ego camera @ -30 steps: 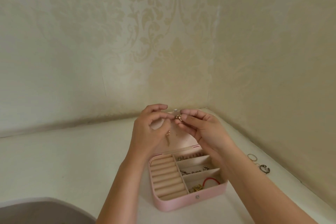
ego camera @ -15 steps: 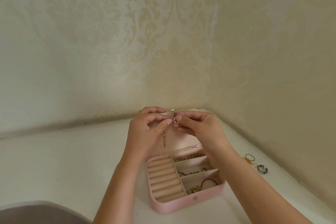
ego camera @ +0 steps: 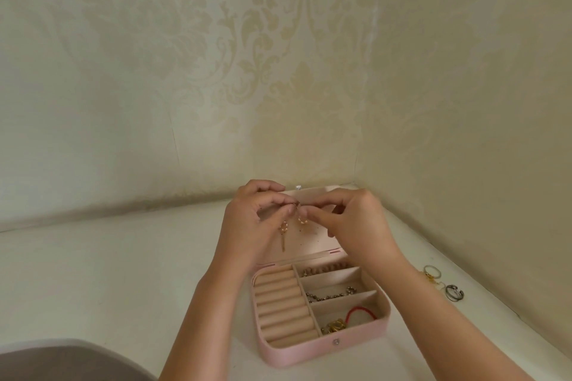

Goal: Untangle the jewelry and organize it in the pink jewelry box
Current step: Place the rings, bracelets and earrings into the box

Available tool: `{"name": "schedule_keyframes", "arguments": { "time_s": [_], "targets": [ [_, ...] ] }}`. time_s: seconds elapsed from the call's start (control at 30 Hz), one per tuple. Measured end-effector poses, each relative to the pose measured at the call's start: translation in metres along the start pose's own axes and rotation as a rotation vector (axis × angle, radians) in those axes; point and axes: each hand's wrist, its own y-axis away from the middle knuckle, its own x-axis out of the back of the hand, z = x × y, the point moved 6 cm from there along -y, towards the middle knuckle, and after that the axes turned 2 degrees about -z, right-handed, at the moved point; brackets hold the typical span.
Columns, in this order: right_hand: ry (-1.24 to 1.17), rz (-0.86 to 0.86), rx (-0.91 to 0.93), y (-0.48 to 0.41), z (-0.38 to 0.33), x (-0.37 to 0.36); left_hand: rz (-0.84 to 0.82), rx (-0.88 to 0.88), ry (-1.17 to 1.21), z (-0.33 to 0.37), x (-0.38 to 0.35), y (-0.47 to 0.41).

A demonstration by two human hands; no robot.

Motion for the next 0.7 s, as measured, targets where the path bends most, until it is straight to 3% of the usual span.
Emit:
{"name": "schedule_keyframes", "arguments": {
  "time_s": [0.4, 0.7],
  "targets": [
    [0.092, 0.050, 0.045, -0.002, 0.002, -0.008, 0.041, -0.050, -0.045, 0.009, -0.001, 0.001],
    [-0.096, 0.146, 0.046, 0.000, 0.016, -0.018, 0.049, 0.146, 0.113, -0.002, 0.008, -0.005]
  ]
}}
